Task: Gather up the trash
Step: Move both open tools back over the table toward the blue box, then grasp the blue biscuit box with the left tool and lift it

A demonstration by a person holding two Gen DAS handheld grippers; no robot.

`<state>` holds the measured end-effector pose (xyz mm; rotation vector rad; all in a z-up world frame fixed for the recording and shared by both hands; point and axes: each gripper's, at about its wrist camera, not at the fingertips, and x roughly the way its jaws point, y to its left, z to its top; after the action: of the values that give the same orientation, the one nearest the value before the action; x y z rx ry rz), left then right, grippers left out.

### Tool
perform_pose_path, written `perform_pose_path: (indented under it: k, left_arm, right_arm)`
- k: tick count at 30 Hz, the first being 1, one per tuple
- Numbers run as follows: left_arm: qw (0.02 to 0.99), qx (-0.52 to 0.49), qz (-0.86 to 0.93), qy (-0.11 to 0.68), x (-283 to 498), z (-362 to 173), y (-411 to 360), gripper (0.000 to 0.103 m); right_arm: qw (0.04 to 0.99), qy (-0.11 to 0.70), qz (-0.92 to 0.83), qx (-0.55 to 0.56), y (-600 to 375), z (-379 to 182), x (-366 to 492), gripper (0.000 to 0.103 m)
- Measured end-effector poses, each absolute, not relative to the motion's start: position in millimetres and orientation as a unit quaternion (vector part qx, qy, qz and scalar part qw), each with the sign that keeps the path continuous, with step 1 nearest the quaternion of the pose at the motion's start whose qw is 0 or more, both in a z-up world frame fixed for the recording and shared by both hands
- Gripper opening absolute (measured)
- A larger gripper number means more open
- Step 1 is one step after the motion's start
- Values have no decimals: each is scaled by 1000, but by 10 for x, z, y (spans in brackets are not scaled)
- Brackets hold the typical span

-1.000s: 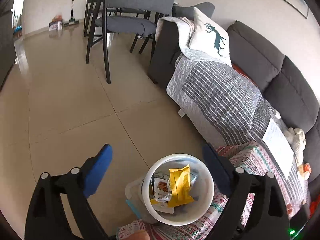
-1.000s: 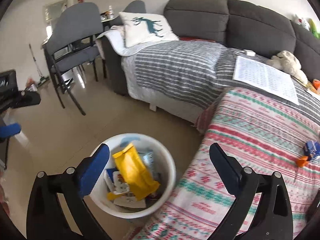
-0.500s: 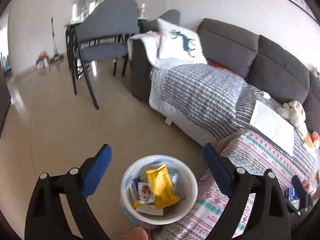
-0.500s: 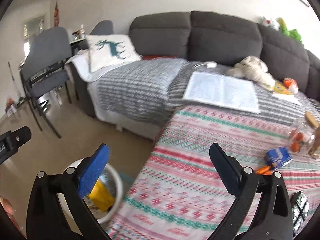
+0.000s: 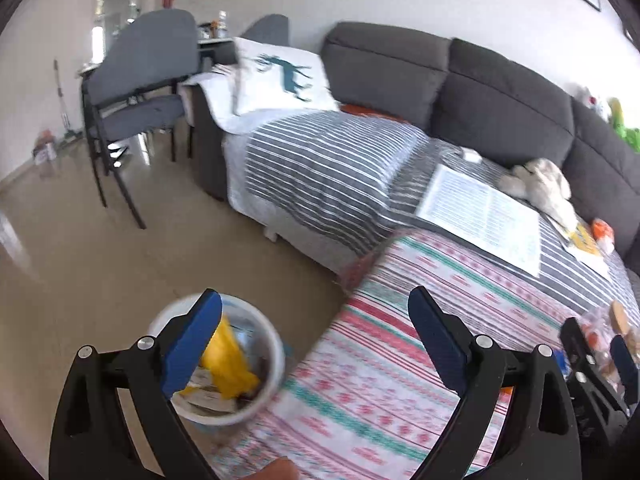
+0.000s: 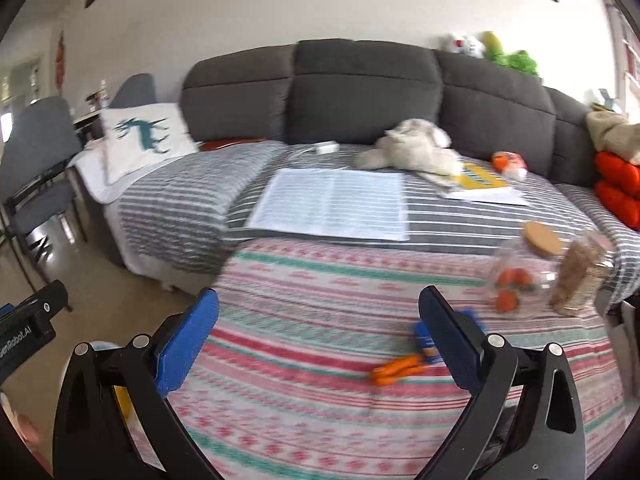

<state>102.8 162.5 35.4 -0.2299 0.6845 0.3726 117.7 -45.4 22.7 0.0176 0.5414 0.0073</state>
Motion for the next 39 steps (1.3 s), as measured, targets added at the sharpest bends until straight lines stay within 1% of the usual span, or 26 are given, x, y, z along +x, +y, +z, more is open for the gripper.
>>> perform_pose_path:
  k: [5,9,12,16,21,23,28,32,33,34,35,36,37,39]
  left_arm:
    - [914,-102,112,375,1253,189,1074,92]
    - [909,-57,49,409,1402,-14,514,92]
    - [900,20,-13,436,1526,-220,-57,92]
    - [884,118,-74,445,1598,-477,-696,92]
    - [853,235,-138,445,1876,-755,-1413,92]
    - [840,266,-159,444,2005,-828,-1655,92]
    - [808,301,-199,465,2392,-1001,-2063,92]
    - [782,328,-215,485,2616,-1194,-2233,91]
    - [773,334,-221,493,2642,-1237,-2243,87]
    - [765,333,-230,501,2661,-1267,-2241,76]
    - [763,323,-240,506,2669,-1263,-2229,72]
    - [765,311,-248,507,2677,-1235,-2207,62]
    - [769,295,-256,506,2670,-1188,-2179,56]
    - [787,266,-260,492,2633,-1041,-2106,37]
  right_arm:
    - [960,277,-42,16,-1231,206,1048,96]
    - [950,297,-79,55,-1918,136,934,96]
    - [940,309,-103,105,-2425,67,889,96]
    - [926,312,-133,166,-2999,3,841,96]
    - [918,308,-149,201,-3397,-39,783,96]
    - [914,310,-144,219,-3498,-60,766,96]
    - [909,308,-133,246,-3629,-67,796,96]
    - [908,317,-121,246,-3585,-99,860,96]
    - [907,323,-116,243,-3566,-113,879,96]
    - [906,329,-110,242,-3545,-134,899,96]
    - [905,333,-108,242,-3530,-151,914,96]
    - [905,335,-107,241,-3520,-158,924,96]
    - [905,336,-108,239,-3505,-165,934,96]
    - [905,337,-109,235,-3480,-170,941,96]
